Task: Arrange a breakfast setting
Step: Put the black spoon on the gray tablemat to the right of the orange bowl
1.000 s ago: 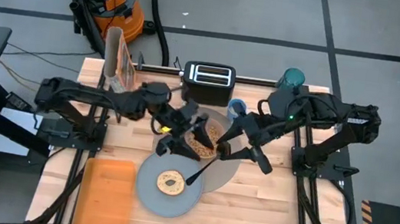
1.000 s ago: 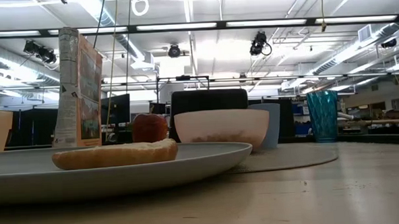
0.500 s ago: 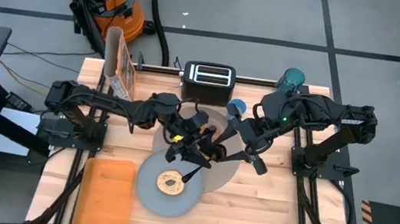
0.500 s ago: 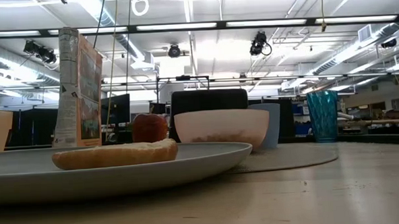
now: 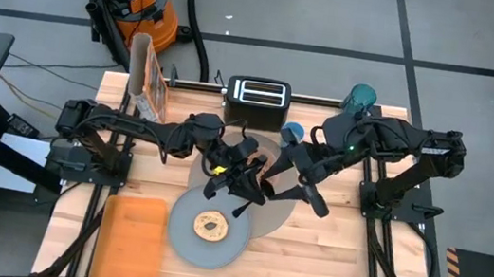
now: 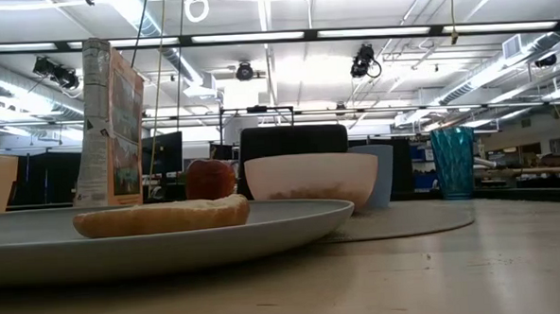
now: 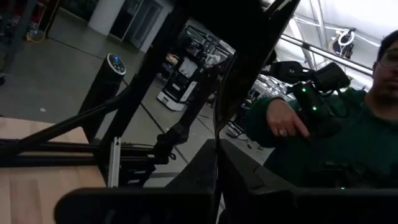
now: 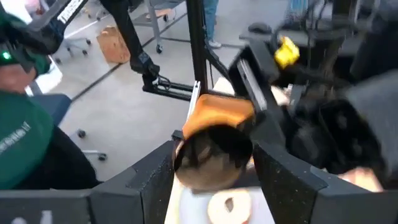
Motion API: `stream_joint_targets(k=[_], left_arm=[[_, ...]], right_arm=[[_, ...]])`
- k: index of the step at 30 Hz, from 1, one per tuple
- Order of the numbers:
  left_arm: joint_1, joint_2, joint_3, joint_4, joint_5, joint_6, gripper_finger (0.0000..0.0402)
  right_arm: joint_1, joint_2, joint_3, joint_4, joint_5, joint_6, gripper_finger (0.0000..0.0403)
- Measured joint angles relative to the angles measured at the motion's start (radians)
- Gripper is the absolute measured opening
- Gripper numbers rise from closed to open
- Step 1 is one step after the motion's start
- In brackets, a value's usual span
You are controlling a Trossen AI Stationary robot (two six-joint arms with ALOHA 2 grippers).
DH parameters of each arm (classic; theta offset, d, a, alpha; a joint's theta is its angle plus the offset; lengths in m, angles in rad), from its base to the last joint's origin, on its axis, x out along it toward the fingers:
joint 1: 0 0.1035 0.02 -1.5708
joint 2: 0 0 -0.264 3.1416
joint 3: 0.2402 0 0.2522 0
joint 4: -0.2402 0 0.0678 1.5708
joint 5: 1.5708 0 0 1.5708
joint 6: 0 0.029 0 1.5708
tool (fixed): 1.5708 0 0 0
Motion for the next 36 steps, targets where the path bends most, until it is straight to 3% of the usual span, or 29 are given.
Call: stream_joint_targets(k=[7, 10, 14, 19, 23, 30, 36], left_arm=[[0.031, -0.008, 0.0, -0.011, -0.003, 0.006, 0.001], [0.063, -0.041, 0.0, -0.063, -0.063, 0.041, 0.0009], [0.099, -0.115, 0.0, -0.172, -0.246, 0.13, 0.0009], [0.099, -0.174, 0.0, -0.226, -0.613, 0.213, 0.0009], [0.073, -0.175, 0.0, -0.2, -0.7, 0.271, 0.0009], [0.033, -0.174, 0.0, -0.137, -0.729, 0.326, 0.0009], [0.031, -0.174, 0.0, -0.116, -0.738, 0.326, 0.001]], right_arm=[[0.0, -0.024, 0.019, 0.005, 0.009, 0.064, 0.0265], [0.0, -0.065, 0.05, -0.011, 0.081, 0.065, 0.0282], [0.01, -0.126, 0.053, -0.102, 0.312, 0.12, 0.0287], [0.021, -0.16, -0.012, -0.118, 0.596, 0.218, 0.0275], [0.023, -0.153, -0.076, -0.006, 0.722, 0.227, 0.0261], [0.014, -0.137, -0.176, 0.332, 0.712, 0.154, 0.0235], [0.004, -0.116, -0.214, 0.502, 0.624, 0.072, 0.019]])
